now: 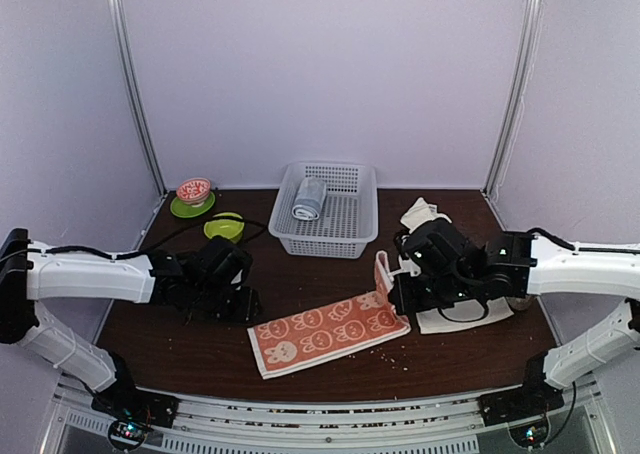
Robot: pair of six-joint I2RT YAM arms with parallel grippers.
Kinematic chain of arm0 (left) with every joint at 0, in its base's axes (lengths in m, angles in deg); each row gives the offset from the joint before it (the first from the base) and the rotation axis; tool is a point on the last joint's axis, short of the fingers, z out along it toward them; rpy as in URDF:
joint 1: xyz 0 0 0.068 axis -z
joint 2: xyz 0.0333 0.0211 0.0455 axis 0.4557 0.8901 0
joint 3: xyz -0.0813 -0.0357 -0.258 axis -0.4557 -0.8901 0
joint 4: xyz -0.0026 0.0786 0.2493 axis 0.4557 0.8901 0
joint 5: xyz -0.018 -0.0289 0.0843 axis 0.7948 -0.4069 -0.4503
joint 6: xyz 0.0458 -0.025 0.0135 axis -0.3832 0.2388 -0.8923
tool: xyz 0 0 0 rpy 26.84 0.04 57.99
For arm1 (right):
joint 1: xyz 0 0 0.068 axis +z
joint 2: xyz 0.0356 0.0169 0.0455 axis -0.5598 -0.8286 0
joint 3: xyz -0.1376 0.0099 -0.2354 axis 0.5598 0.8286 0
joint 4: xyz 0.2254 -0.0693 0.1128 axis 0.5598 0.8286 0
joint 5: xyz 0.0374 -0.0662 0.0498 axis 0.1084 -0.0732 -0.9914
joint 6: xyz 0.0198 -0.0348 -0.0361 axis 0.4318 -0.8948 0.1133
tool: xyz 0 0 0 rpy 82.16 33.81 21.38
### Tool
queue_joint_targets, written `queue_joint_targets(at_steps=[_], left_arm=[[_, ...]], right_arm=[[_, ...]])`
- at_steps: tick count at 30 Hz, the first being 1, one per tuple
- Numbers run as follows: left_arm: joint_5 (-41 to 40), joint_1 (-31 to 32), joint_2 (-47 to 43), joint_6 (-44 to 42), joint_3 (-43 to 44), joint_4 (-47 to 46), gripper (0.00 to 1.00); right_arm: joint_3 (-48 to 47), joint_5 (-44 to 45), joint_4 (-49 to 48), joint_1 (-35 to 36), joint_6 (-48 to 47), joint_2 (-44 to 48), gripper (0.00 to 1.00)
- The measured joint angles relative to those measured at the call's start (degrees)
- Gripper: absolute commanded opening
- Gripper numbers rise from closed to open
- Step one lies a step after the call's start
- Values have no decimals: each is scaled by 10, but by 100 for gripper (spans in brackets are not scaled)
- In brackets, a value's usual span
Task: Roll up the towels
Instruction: Fold the towel at the center of the board.
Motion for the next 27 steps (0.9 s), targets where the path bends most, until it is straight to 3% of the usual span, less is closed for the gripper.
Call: queue_joint_targets(at_steps=[15,27], left_arm=[[-47,0,-111,39,-75,32,41],[-60,0,-141,55,-101,53,41]], right_arm=[[-168,-76,-40,85,-14,-245,0],[-250,-97,-41,92,-5,-336,0]])
